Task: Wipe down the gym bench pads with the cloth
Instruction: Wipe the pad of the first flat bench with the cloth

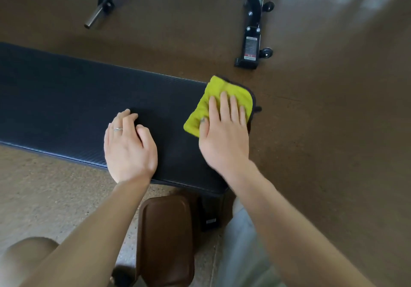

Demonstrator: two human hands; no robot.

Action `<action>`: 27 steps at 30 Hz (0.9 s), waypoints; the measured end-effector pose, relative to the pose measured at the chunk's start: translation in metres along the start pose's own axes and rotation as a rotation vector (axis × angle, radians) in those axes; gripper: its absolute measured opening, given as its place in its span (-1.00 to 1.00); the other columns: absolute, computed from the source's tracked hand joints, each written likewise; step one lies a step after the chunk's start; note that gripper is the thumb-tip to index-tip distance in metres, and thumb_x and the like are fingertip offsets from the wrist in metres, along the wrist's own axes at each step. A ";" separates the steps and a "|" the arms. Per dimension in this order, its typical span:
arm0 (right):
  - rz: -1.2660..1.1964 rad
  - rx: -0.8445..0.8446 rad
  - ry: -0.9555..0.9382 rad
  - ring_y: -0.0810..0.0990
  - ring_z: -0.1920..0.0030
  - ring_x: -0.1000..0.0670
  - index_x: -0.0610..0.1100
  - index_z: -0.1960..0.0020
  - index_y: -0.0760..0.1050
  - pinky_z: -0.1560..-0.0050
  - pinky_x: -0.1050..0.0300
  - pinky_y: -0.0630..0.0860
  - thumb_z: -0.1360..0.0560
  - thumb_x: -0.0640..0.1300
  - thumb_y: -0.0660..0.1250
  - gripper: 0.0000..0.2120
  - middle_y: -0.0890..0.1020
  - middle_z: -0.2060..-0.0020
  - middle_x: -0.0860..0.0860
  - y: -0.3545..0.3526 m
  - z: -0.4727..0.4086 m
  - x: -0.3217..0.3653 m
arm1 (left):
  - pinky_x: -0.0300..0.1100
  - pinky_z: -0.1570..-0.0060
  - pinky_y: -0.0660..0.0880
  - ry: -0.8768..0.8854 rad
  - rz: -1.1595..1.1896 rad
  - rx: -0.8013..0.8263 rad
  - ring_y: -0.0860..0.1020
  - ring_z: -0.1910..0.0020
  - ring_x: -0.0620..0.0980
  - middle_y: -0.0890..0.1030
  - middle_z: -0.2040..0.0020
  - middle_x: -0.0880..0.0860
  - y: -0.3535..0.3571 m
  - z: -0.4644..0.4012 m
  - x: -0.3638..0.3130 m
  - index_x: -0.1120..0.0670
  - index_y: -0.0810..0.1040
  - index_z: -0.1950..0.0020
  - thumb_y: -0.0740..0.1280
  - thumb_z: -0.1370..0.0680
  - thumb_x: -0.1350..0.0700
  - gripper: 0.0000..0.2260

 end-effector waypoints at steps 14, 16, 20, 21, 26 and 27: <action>-0.195 0.077 0.116 -0.05 -0.65 -0.27 -0.05 -0.68 0.01 -0.60 -0.30 0.07 -0.72 0.07 -0.07 -0.44 -0.02 -0.67 -0.13 0.005 -0.065 -0.030 | 0.14 -0.44 0.34 -0.029 0.017 0.001 0.44 -0.42 0.14 0.53 -0.43 0.06 0.001 -0.004 -0.003 0.14 0.57 -0.30 0.03 -0.61 0.07 -0.58; -0.220 0.005 0.100 -0.04 -0.64 -0.29 -0.15 -0.68 0.04 -0.62 -0.25 0.01 -0.71 0.04 -0.07 -0.42 -0.03 -0.66 -0.23 0.007 -0.029 -0.029 | 0.15 -0.42 0.35 -0.038 0.014 -0.004 0.44 -0.41 0.14 0.53 -0.43 0.05 0.001 -0.001 -0.003 0.14 0.57 -0.30 0.03 -0.61 0.06 -0.58; -0.331 0.034 0.146 -0.11 -0.65 -0.24 -0.10 -0.69 -0.03 -0.60 -0.05 -0.06 -0.72 0.03 -0.06 -0.43 -0.17 -0.67 -0.13 0.004 0.077 -0.003 | 0.16 -0.42 0.36 -0.049 0.026 -0.002 0.44 -0.41 0.12 0.53 -0.43 0.05 -0.001 0.000 -0.006 0.14 0.58 -0.29 0.03 -0.61 0.06 -0.58; -0.335 0.055 0.141 -0.13 -0.66 -0.22 -0.08 -0.70 -0.05 -0.60 -0.04 -0.04 -0.71 0.05 -0.10 -0.41 -0.19 -0.67 -0.11 0.005 0.089 0.000 | 0.16 -0.42 0.36 -0.056 0.027 -0.006 0.44 -0.41 0.12 0.53 -0.43 0.05 -0.002 0.000 -0.006 0.15 0.58 -0.30 0.04 -0.62 0.07 -0.58; -0.273 0.048 0.124 -0.07 -0.64 -0.30 -0.15 -0.69 -0.08 -0.63 -0.19 0.07 -0.73 0.02 0.00 -0.41 -0.15 -0.65 -0.22 0.002 0.022 -0.018 | 0.14 -0.45 0.32 -0.046 0.029 -0.007 0.43 -0.42 0.11 0.53 -0.43 0.05 -0.002 -0.002 -0.008 0.14 0.58 -0.30 0.02 -0.62 0.07 -0.57; -0.274 0.055 0.127 -0.06 -0.64 -0.30 -0.18 -0.68 -0.09 -0.62 -0.20 0.07 -0.74 0.00 0.01 -0.40 -0.13 -0.65 -0.25 -0.001 -0.001 -0.022 | 0.14 -0.46 0.32 -0.049 0.027 -0.011 0.42 -0.43 0.11 0.53 -0.43 0.05 -0.001 -0.002 -0.007 0.14 0.58 -0.30 0.02 -0.62 0.07 -0.57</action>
Point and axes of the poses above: each hand's wrist, its own z-axis away from the middle knuckle, its own y-axis out of the palm, x = y × z, the point moved 2 cm from there along -z, towards the middle knuckle
